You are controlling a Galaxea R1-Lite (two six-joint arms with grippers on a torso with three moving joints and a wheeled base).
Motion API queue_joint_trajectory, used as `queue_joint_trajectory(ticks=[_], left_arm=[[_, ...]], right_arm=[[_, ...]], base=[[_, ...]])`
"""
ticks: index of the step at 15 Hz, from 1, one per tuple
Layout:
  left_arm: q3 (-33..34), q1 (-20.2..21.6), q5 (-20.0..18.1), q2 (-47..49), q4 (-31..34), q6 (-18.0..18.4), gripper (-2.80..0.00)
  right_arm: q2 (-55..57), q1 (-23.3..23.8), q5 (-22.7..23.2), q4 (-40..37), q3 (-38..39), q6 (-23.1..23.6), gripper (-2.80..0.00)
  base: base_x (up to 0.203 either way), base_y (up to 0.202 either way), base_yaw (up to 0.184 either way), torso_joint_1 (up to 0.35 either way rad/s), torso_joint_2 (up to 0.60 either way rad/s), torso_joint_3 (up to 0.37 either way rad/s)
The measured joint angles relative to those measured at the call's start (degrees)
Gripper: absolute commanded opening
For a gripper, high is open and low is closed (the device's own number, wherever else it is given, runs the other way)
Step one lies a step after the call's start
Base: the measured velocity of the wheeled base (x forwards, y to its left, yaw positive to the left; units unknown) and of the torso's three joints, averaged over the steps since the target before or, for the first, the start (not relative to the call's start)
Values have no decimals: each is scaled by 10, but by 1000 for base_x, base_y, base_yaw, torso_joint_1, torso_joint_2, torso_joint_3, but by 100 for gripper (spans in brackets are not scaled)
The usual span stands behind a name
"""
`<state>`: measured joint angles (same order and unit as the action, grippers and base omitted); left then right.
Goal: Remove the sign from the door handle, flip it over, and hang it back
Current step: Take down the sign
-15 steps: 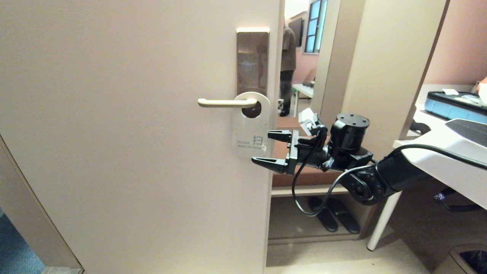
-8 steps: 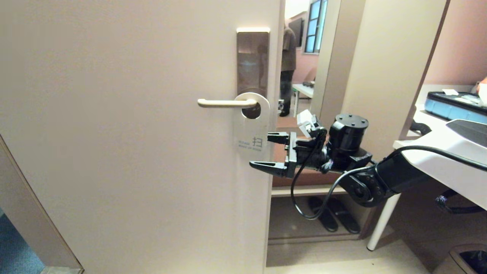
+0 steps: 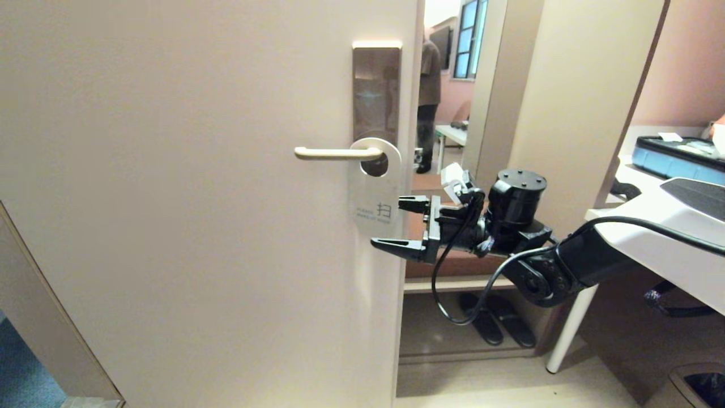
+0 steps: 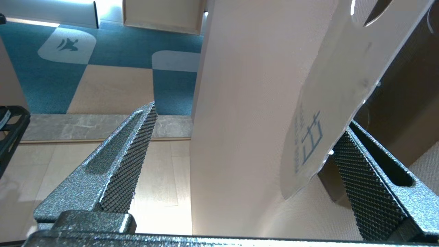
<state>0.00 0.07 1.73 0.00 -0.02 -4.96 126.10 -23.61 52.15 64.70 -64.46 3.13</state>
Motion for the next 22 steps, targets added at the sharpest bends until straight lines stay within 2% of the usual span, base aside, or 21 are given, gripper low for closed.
queue_joint_trajectory(ticks=[17, 22], left_arm=[[0, 0, 0, 0, 0, 0, -280], [0, 0, 0, 0, 0, 0, -280]], right_arm=[[49, -20, -6, -2, -88, 0, 0], [62, -20, -30, -3, -104, -1, 0]], base=[[0, 0, 0, 0, 0, 0], [0, 0, 0, 0, 0, 0]])
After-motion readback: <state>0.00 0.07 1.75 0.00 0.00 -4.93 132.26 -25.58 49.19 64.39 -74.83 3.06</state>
